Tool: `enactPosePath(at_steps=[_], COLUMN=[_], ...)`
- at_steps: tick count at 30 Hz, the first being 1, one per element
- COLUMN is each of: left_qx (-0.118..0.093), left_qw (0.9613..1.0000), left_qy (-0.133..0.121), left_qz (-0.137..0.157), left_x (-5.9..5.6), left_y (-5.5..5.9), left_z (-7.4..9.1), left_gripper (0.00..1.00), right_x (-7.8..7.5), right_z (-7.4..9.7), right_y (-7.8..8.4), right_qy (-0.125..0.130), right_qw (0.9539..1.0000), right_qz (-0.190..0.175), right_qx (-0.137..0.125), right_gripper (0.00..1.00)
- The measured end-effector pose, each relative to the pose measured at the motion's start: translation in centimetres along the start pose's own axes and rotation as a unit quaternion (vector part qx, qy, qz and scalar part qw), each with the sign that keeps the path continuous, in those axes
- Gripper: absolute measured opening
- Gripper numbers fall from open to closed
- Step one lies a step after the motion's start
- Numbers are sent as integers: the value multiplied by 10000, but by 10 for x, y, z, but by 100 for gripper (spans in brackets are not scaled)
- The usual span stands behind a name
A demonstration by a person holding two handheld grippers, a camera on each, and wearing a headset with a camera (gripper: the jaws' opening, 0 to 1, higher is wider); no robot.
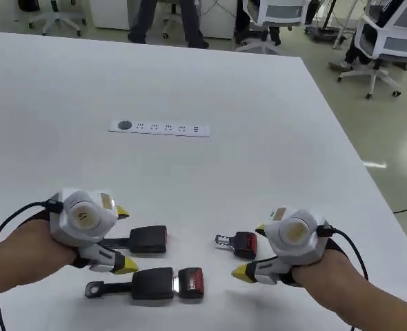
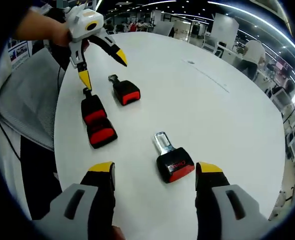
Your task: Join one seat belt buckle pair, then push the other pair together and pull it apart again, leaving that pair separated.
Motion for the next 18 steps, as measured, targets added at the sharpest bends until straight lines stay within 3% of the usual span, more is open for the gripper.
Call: enactPosePath(at_steps=[2,9,14,16,17,18], left_qx=[-74,21,-28,-15,-23,-29], left_qw=[9997,9985,9936,9925,9917,9913], left_qy=[-110,-267,-479,-488,-539,-564], left_qz=[181,475,1024,1117,1164,1190], left_x=[-6,-26,-31,-34,-36,-38], left_y=[6,31,51,58,61,62], left_z=[10,37,53,58,61,63], left_gripper=[76,87,100,100,100,100], right_x=[3,20,29,33,37,37], right_z=[3,18,28,31,33,36], right_y=[3,19,32,35,35,35], right_qy=[-11,91,142,167,232,378], right_qw=[9997,9983,9968,9954,9927,9917], right_qz=[-218,-464,-679,-781,-876,-873], right_qx=[-97,-329,-406,-534,-793,-864], right_gripper=[66,82,86,92,98,99])
Point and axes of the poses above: the centre of the closed fingertips' face, and the gripper's own axes: z roughly backward along the fingers, x roughly to its left, y roughly out of its underside, the point moved 10 cm from there along z, roughly backward along the fingers, and after that the axes turned 3 degrees about x, right-handed, at the moved point
